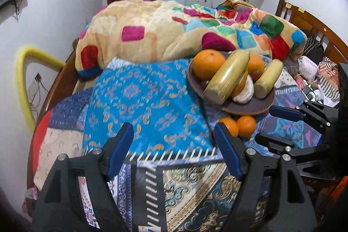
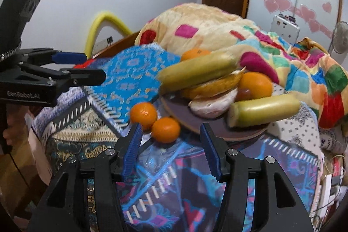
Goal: Organize fruits
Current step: 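Grasp a mandarin with the right tool while the left tool grasps another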
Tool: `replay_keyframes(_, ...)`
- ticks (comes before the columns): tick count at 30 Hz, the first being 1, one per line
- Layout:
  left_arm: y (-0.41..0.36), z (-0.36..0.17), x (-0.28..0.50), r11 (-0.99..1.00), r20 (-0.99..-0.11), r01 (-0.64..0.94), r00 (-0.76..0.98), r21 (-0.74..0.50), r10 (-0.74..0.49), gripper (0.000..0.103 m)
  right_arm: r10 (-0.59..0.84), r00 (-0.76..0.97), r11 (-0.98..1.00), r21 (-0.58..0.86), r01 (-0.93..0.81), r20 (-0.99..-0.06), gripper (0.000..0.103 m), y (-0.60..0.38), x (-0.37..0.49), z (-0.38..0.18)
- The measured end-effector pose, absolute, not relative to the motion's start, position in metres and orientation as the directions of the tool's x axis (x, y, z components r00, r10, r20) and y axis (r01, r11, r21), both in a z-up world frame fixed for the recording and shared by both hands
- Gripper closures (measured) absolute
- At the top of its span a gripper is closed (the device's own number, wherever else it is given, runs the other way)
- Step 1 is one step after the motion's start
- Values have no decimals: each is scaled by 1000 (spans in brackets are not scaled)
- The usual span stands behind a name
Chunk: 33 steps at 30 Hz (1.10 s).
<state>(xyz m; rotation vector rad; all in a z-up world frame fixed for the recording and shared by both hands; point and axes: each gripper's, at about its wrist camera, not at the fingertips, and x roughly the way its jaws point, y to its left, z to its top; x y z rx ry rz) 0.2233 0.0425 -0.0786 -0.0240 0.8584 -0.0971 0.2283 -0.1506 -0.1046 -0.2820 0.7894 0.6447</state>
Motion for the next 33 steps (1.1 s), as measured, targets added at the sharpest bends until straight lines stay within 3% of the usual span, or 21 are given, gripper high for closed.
replay_keyframes(7,49,-99,220,997,-776,57,626,-58,-81,26,440,465,771,57,-635,-769,53,-145,240,-119)
replay_keyframes(13,44,-104,217,995,-776,75,624,-58,-92,26,435,459,777,65,-627,-775,72,-143,242,-123)
replay_keyframes(33,-19,-118,236,980,-804,195,577,-36,-145,27,443,540,824,87,-560,-715,72,-204,239,-101)
